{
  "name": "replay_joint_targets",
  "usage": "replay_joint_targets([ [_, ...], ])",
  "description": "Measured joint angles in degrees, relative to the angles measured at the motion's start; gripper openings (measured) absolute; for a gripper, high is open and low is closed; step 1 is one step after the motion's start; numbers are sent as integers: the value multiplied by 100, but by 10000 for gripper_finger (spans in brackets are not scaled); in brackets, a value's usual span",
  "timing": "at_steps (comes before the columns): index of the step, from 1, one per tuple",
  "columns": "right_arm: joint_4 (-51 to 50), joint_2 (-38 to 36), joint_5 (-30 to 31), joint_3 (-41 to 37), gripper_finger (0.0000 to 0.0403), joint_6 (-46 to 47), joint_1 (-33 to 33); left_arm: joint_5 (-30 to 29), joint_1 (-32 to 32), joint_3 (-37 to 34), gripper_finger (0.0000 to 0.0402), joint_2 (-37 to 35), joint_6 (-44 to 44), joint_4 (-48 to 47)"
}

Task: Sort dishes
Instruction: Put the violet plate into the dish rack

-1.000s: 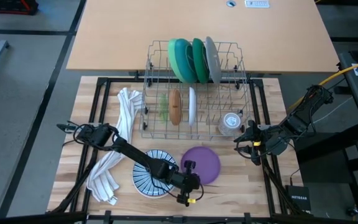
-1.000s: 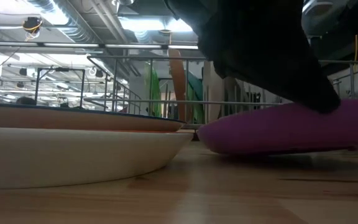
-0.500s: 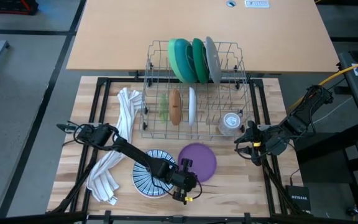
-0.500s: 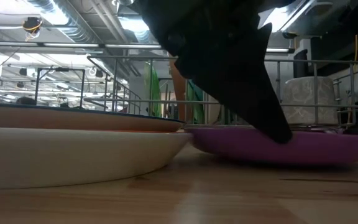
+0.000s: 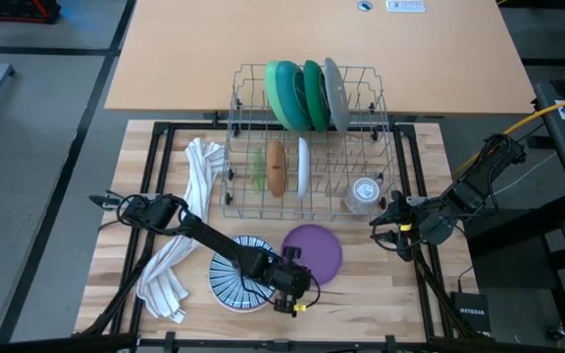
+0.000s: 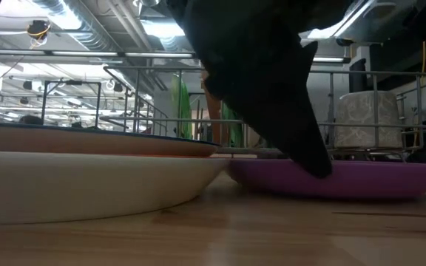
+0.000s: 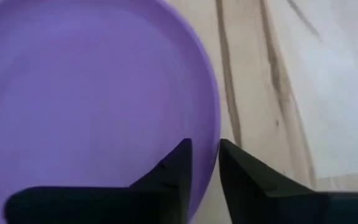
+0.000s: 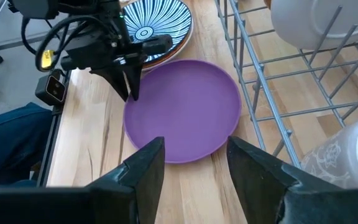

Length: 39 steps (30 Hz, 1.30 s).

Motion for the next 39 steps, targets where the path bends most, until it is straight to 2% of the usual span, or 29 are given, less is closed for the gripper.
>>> replay_joint_targets([
  [4,0,0,0,0,179,0,0,-2,3,-2,100,0,183,-20],
  [9,2,-2,0,0,179,0,0,0,22,-2,102,56,451,28],
  [17,2,-2,0,0,179,0,0,-90,31,-2,67,186,487,33],
  [23,2,-1,-1,0,179,0,0,-151,23,2,12,186,698,79],
  [28,2,-2,0,0,179,0,0,-155,18,0,8,179,570,454],
  [39,-35,-315,51,57,179,-307,0,-44,36,44,2,-540,-1115,1251],
])
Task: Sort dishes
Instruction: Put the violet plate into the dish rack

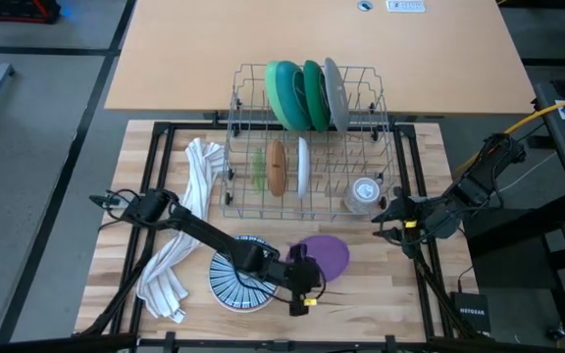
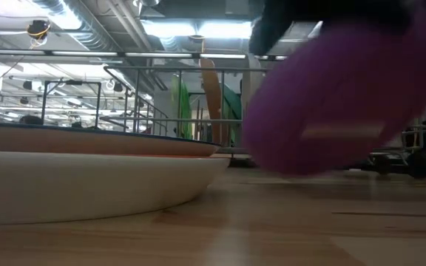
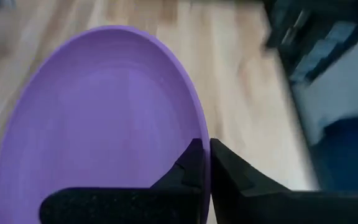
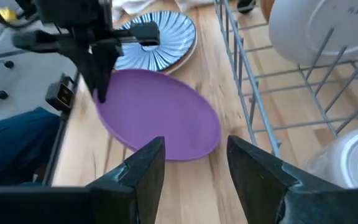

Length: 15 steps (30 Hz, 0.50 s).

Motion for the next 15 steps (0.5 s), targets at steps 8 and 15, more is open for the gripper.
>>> replay_joint_targets([
  [8,-280,-343,265,684,179,-386,0,-36,-17,0,1,-524,-835,1293],
  [15,-281,-738,1233,911,179,-929,0,-1056,153,0,1,-673,-1368,2524],
])
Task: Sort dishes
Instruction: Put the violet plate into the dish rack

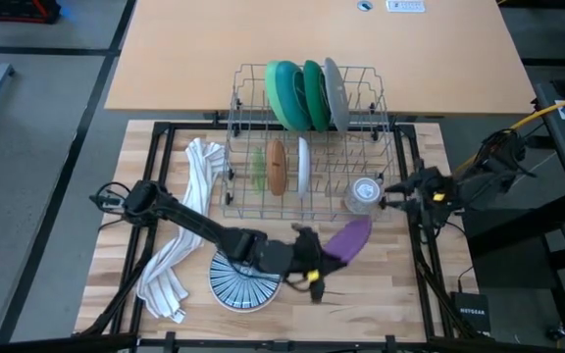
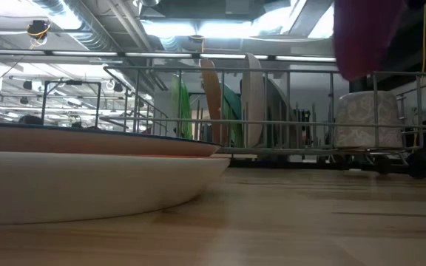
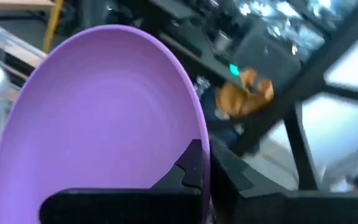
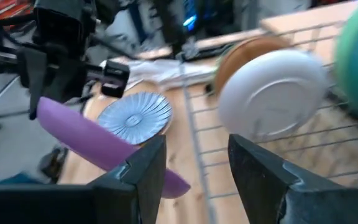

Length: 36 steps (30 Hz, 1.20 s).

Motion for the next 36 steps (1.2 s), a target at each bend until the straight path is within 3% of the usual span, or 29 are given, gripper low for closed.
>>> replay_joint_targets([
  [9,-41,-363,1139,0,179,-133,-2,-51,813,7,0,-153,-216,637],
  [19,-560,-390,1168,-4,179,35,-2,-163,1632,7,0,-147,-556,588],
  [36,-1236,-388,1122,-7,179,804,-2,-543,2026,-237,0,-295,-882,-20],
])
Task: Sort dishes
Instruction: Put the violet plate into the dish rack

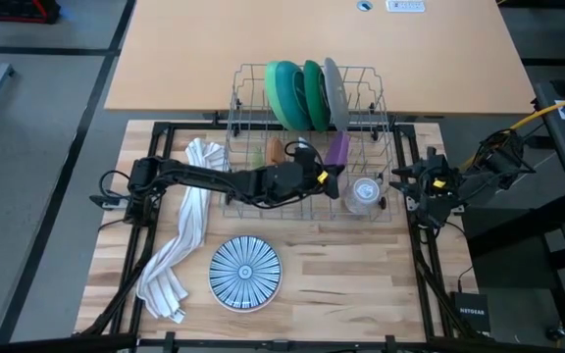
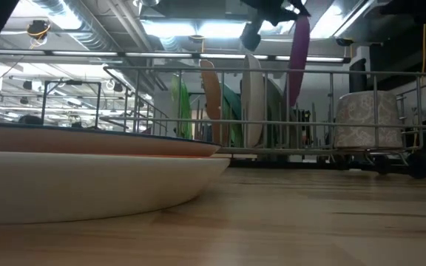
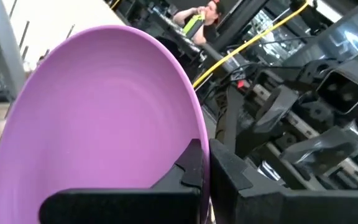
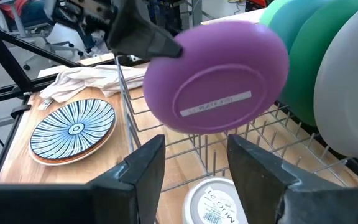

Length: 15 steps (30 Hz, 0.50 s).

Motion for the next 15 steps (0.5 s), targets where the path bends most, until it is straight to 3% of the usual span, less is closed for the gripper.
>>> replay_joint_targets([
  [8,36,0,0,-24,179,168,0,-299,13,-451,0,-24,-530,269],
  [15,138,0,0,-501,179,185,0,-594,24,-528,0,-13,-701,161],
])
